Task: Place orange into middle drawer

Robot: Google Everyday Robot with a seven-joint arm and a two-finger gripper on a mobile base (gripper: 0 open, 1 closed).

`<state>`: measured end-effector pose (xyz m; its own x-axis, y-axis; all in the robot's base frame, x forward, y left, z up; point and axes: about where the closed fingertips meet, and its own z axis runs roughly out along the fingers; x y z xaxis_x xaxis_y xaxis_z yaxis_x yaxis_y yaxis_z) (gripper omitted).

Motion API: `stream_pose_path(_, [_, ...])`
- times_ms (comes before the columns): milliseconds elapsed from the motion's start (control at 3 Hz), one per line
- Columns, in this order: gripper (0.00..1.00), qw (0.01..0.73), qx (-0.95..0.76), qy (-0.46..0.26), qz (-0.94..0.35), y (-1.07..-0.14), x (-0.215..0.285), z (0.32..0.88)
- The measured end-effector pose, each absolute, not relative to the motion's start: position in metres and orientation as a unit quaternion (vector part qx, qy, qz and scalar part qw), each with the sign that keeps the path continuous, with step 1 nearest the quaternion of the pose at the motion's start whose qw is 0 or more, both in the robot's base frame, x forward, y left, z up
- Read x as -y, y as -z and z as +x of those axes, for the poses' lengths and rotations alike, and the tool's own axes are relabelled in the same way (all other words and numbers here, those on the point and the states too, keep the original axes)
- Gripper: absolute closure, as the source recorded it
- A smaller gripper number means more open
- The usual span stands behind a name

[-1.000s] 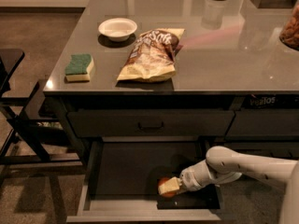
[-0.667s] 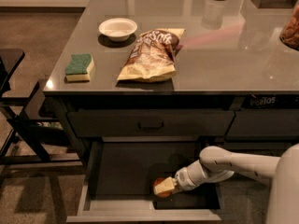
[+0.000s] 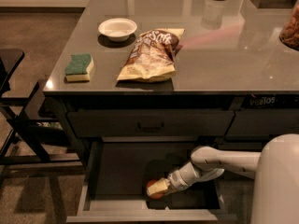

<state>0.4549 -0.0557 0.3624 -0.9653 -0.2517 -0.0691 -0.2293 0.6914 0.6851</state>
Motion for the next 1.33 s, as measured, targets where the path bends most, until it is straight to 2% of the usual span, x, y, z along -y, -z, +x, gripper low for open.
stream_pose_path(333, [0.81,0.015,0.919,0.37,0.131,-0.3624,0.0554,0.4548])
stream_pose_path(1333, [0.11,0.015,0.919,0.37,0.131,-0.3624,0.0553,0.4548])
